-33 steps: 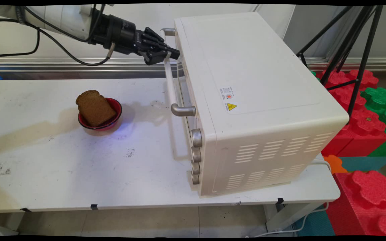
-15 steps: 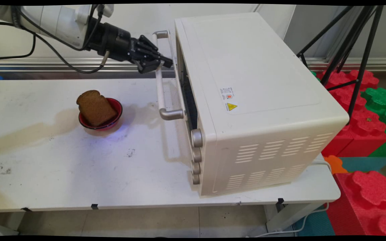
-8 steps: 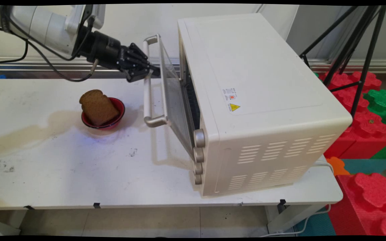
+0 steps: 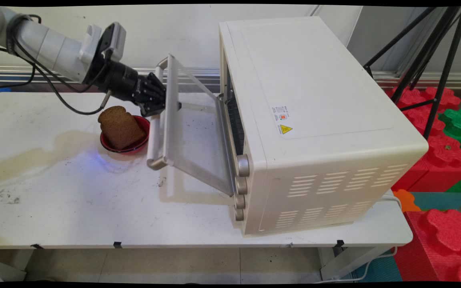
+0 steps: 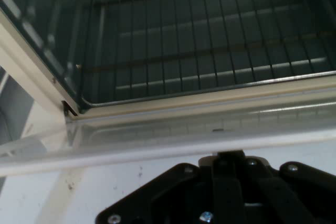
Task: Open the oven
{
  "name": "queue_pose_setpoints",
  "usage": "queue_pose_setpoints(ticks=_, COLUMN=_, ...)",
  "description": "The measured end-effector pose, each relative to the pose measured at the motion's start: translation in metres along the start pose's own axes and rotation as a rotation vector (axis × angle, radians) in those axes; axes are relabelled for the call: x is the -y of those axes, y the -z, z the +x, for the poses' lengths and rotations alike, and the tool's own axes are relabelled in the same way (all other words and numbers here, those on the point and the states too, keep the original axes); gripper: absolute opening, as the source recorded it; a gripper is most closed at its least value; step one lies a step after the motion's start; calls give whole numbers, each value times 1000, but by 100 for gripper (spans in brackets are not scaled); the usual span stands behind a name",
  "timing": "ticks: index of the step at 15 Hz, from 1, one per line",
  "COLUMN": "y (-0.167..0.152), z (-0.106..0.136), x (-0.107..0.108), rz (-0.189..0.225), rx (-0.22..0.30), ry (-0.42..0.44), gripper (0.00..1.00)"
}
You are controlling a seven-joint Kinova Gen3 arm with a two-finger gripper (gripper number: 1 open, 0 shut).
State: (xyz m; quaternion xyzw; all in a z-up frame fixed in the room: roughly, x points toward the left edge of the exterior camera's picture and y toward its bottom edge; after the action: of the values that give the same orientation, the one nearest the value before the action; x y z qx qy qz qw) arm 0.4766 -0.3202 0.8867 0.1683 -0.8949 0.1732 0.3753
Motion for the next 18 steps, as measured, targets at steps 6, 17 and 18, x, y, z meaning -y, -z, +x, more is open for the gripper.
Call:
queue_pose_setpoints(ticks=6, y=-8, z=-19, x=4, rz=-24, rx=39, ry=-13, gripper=0)
queue_pose_setpoints(ticks=17, y=-2, z=-71, x=3, rz=-69, rx=135, ry=-12, gripper=0)
queue_pose_setpoints(ticks=18, y=0, z=-75, x=2, rz=-70, rx=141, ry=-11, gripper=0)
